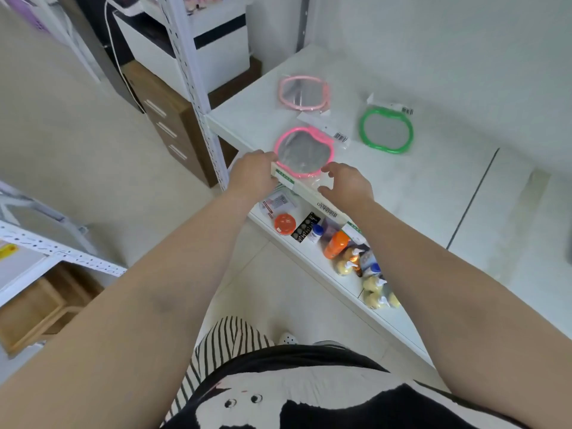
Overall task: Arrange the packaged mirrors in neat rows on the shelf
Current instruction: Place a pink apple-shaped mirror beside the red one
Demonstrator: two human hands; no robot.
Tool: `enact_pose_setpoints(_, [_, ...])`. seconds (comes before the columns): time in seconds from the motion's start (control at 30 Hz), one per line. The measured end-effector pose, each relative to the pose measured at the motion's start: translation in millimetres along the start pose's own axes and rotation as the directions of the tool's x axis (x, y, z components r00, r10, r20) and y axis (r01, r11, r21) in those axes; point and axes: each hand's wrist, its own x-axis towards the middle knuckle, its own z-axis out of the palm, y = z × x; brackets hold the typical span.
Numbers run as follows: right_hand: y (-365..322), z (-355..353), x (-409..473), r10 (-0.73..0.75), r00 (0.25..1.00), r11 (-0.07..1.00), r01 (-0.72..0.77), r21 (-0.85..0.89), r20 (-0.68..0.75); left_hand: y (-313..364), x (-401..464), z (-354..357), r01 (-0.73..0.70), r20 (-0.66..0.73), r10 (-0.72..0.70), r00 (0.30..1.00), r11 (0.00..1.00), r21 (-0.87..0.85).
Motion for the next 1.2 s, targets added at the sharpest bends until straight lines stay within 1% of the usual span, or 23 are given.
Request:
enact_pose_setpoints(0.17, [-6.6,-3.5,37.8,0.081,0.996,0.997,-0.081,0.002,-0.021,-11.4,57.3,-7.2,-0.094,0.025,0.094,0.995,0.996,-0.003])
enact_pose_setpoints(0.33, [-23.2,5.0,70.9,0.251,0.966,0.968,-0.249,0.031,-0.061,-35.1,114.2,-8.7,-0.224,0.123,0.222,0.967,0.975,0.004])
enact_pose_setpoints(0.47, [-47.2,13.0,81.5,0.418,0.906,0.907,-0.413,0.080,-0.067,-66.2,148.7,-13.9,-0.320,0.210,0.311,0.927,0.947,0.010])
enact_pose_setpoints(0.6, [-67.9,19.6,83.5,0.572,0.816,0.818,-0.561,0.130,-0.080,-85.7,176.5,-18.4,-0.420,0.273,0.404,0.873,0.908,0.002])
enact_pose_setpoints(0.7, [-78.5,25.6,78.7,0.637,0.766,0.769,-0.623,0.143,-0.087,-87.1,186.1,-16.8,-0.473,0.296,0.457,0.839,0.881,-0.019])
enact_pose_setpoints(0.8, [-83.3,31.6,72.2,0.683,0.725,0.728,-0.666,0.160,-0.091,-82.5,188.2,-11.8,-0.503,0.320,0.482,0.816,0.864,-0.019])
enact_pose_setpoints(0.9, [-81.5,36.4,71.2,0.719,0.689,0.693,-0.699,0.180,-0.090,-77.5,188.2,-1.8,-0.474,0.331,0.457,0.825,0.880,-0.034])
enact_pose_setpoints(1.0, [-78.3,41.8,75.3,0.744,0.664,0.661,-0.715,0.226,-0.074,-73.8,190.3,9.1,-0.376,0.350,0.375,0.858,0.924,-0.067])
enact_pose_setpoints(1.2, [-71.8,51.1,88.6,0.791,0.612,0.577,-0.749,0.326,0.006,-60.7,190.9,22.0,-0.219,0.389,0.270,0.881,0.961,-0.170])
